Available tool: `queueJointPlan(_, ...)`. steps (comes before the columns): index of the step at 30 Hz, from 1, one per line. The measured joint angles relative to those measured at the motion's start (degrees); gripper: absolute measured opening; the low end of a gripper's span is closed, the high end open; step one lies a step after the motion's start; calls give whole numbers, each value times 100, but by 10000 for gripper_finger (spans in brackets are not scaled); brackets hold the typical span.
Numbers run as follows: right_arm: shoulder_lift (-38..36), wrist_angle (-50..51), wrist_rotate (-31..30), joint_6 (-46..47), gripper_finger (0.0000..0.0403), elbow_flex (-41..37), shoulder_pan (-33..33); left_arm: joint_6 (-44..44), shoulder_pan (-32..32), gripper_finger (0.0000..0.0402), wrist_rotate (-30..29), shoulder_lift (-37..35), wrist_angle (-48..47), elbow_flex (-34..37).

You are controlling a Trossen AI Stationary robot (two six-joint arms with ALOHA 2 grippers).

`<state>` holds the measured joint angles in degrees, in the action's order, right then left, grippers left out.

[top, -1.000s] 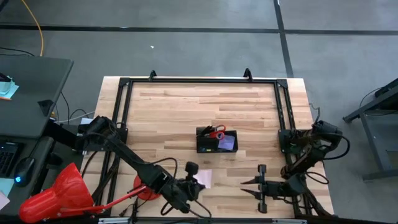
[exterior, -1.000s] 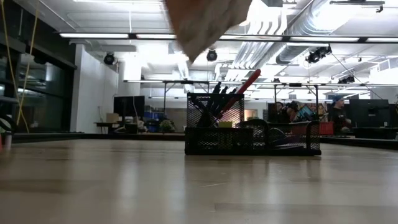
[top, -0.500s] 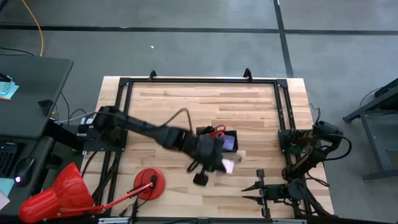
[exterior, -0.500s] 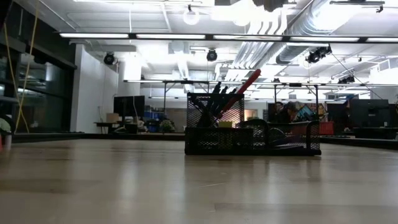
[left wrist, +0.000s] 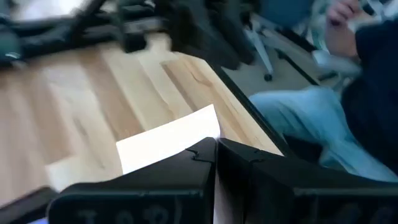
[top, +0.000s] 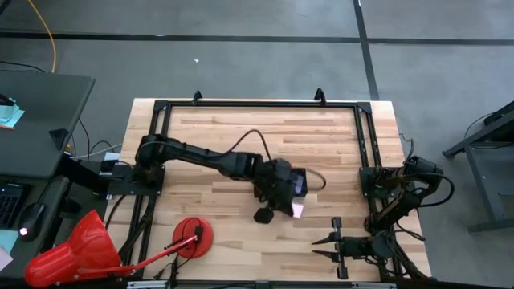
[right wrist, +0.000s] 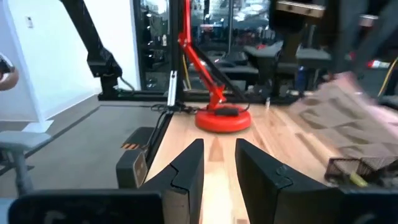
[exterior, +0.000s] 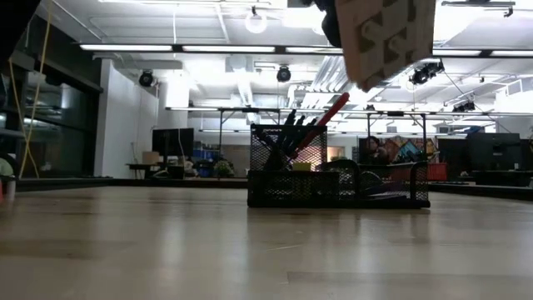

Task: Pick and place office supplies into organizer
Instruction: Put the pink sticky notes into the black desk organizer

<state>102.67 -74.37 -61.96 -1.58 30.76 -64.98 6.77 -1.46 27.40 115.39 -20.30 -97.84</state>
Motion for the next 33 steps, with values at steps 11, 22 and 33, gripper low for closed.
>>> queueJointPlan(11, 0, 1201, -269, 779, 85, 2, 152, 329, -863, 0, -487, -121, -152, 0)
queueJointPlan(22, -1, 2226, 630, 2407, 80, 0, 781, 31, -1453, 0, -620, -158, -206, 0)
queueJointPlan(33, 0, 2748, 2206, 569, 110, 283, 1113, -407, -1583, 0, -663, -157, -265, 0)
